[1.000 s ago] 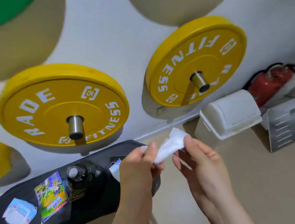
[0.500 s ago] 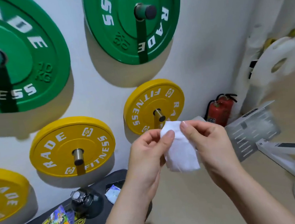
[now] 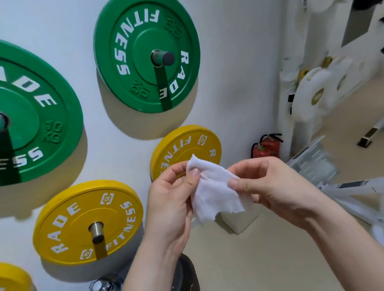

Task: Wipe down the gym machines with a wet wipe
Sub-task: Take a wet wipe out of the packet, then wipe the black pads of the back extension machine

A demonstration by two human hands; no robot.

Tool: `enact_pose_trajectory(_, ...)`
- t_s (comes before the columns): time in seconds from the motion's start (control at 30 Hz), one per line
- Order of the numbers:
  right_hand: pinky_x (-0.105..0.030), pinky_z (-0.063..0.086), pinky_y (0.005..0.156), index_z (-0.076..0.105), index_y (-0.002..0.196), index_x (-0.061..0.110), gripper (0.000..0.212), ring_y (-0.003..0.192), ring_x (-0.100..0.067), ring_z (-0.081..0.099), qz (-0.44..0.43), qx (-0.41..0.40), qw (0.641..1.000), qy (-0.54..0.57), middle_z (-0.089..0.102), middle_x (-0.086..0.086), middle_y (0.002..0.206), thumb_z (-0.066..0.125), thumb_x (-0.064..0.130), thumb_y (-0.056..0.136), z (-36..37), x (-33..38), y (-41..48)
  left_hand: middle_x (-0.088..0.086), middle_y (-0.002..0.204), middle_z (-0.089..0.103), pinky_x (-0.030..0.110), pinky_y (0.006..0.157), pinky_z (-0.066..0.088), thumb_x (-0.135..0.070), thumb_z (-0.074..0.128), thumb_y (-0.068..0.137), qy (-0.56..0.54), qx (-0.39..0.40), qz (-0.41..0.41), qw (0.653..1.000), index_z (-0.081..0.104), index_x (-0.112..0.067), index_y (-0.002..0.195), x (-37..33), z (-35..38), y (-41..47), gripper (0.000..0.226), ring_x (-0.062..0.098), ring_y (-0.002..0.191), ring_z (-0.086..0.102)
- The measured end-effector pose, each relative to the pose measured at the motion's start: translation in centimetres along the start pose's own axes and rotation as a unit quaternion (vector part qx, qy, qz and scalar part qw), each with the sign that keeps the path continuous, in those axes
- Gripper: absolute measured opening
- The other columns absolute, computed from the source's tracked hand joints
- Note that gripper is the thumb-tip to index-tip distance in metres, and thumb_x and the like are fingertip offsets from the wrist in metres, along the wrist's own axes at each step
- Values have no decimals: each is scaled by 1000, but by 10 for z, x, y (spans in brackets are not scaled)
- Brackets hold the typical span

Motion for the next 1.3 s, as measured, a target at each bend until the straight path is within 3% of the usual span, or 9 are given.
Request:
enact_pose_trajectory(0.13,-28,36,60,66,78,14,9,61,-15,51,-31,-67,993,-88,62,-4,68,72,12,85,8,10,-24,10,74,66,31,64,57,1,65,70,-21,30,5,999,63,-10,80,-10,-12,-22,15,19,66,66)
enact_pose_trajectory(0.37,-26,34,61,65,80,25,13,66,-15,45,29,-38,989,140,53,-6,74,74,19,74,70,-15,-51,16,85,73,31,66,56,-3,65,69,56,78,7,995,70,-17,83,-13,-29,-61,21,24,72,68)
enact_pose_trajectory(0.5,-28,45,66,69,95,20,28,69,-15,57,-82,-167,982,-20,62,-3,77,74,-1,79,60,-8,-80,9,86,75,32,67,56,5,70,74,108,28,59,992,70,-18,88,-26,-44,-75,26,20,74,70)
enact_pose_trajectory(0.63,-23,46,70,69,110,16,34,73,-10,54,-260,-306,842,-360,65,1,83,72,5,78,48,26,-114,8,85,74,33,69,55,-1,74,68,129,20,75,989,72,-19,83,-29,-39,-82,23,20,75,68)
enact_pose_trajectory(0.7,-22,45,70,71,104,11,26,74,-8,54,-297,-325,800,-408,65,0,85,71,5,79,44,28,-126,8,81,73,33,65,53,-9,72,67,137,29,67,988,73,-21,79,-22,-26,-84,17,20,71,65)
enact_pose_trajectory(0.87,-28,50,68,72,87,13,10,69,-16,60,-106,-280,953,-37,69,-1,79,63,10,91,-19,1,-135,4,72,66,37,69,47,-20,67,75,133,57,-2,990,69,-20,72,8,24,-79,4,20,70,60)
enact_pose_trajectory(1.03,-31,47,73,64,98,9,24,72,-19,55,43,-200,927,315,60,-8,84,50,29,98,-65,-24,-153,5,70,59,33,65,42,-24,67,87,129,97,-14,987,61,-15,73,46,111,-85,18,19,69,53)
enact_pose_trajectory(1.17,-32,51,82,61,113,23,47,95,-20,67,1,-185,981,56,70,-9,110,72,51,77,-129,-17,-180,5,70,58,30,58,44,-22,66,90,178,114,32,977,57,-16,77,83,190,-98,16,17,65,53)
enact_pose_trajectory(1.3,-41,54,85,58,106,34,46,93,-26,67,-32,-205,978,-6,69,-9,102,77,18,68,-211,-14,-214,0,67,54,27,55,43,-22,65,91,229,118,70,964,56,-21,78,116,257,-104,16,12,61,49)
Point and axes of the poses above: each hand's wrist, its own y-axis towards the middle knuckle, its own z-axis out of the palm, x = y × z, the point moved 8 cm from there along y, towards the middle knuckle
